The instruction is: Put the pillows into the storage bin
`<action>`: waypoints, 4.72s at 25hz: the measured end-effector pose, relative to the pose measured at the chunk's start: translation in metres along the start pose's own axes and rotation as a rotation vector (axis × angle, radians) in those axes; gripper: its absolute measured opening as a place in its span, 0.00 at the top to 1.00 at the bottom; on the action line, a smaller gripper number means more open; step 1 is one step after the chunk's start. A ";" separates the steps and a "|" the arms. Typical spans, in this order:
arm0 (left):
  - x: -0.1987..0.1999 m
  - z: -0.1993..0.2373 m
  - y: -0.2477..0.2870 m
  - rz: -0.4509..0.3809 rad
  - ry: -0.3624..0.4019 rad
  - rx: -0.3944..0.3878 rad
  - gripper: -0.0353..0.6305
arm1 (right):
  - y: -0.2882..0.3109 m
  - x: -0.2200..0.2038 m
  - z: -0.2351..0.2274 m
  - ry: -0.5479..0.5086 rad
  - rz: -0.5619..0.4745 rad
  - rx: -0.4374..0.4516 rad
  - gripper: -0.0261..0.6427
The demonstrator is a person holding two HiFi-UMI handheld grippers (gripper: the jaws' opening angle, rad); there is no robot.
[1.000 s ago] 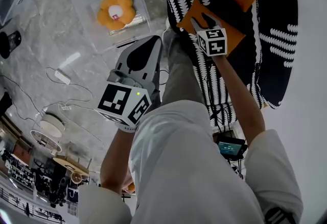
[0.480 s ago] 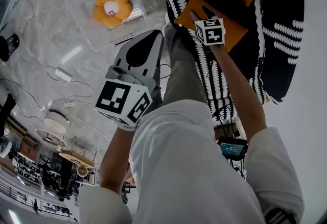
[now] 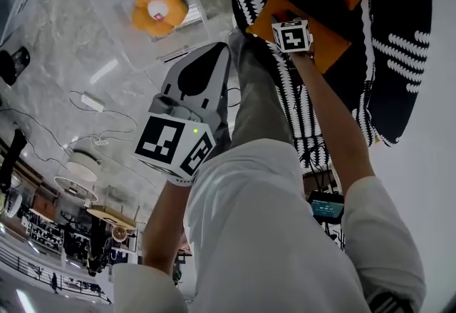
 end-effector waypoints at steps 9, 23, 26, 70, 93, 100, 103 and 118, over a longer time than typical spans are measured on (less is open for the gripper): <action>0.007 0.002 0.001 -0.008 0.000 0.002 0.94 | -0.003 0.002 0.008 -0.043 0.042 0.049 0.92; -0.007 0.000 -0.011 -0.044 -0.020 0.001 0.94 | -0.048 -0.008 0.016 -0.023 -0.058 0.053 0.94; -0.007 0.000 -0.020 -0.052 -0.017 -0.004 0.94 | -0.062 0.003 0.025 -0.034 -0.093 0.062 0.94; -0.036 0.135 -0.229 -0.446 -0.278 0.223 0.94 | -0.088 0.189 0.320 -0.534 -0.367 0.388 0.94; -0.049 0.174 -0.256 -0.487 -0.373 0.269 0.94 | 0.030 0.062 0.268 -0.585 0.143 0.264 0.94; -0.049 0.161 -0.242 -0.455 -0.350 0.251 0.94 | 0.028 0.071 0.241 -0.513 0.136 0.178 0.94; -0.047 0.151 -0.231 -0.439 -0.330 0.237 0.94 | 0.022 0.077 0.236 -0.486 0.093 0.183 0.94; -0.026 0.107 -0.162 -0.340 -0.244 0.164 0.94 | -0.009 0.102 0.192 -0.352 -0.108 0.227 0.91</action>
Point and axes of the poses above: the fingertips, and each gripper's own axes: y forward along the fingers, z to its left, x out of its top, the point moved 2 cm from there along -y, backward along the fingers, and after that the axes turned 14 degrees about -y, right-handed, at the moved point
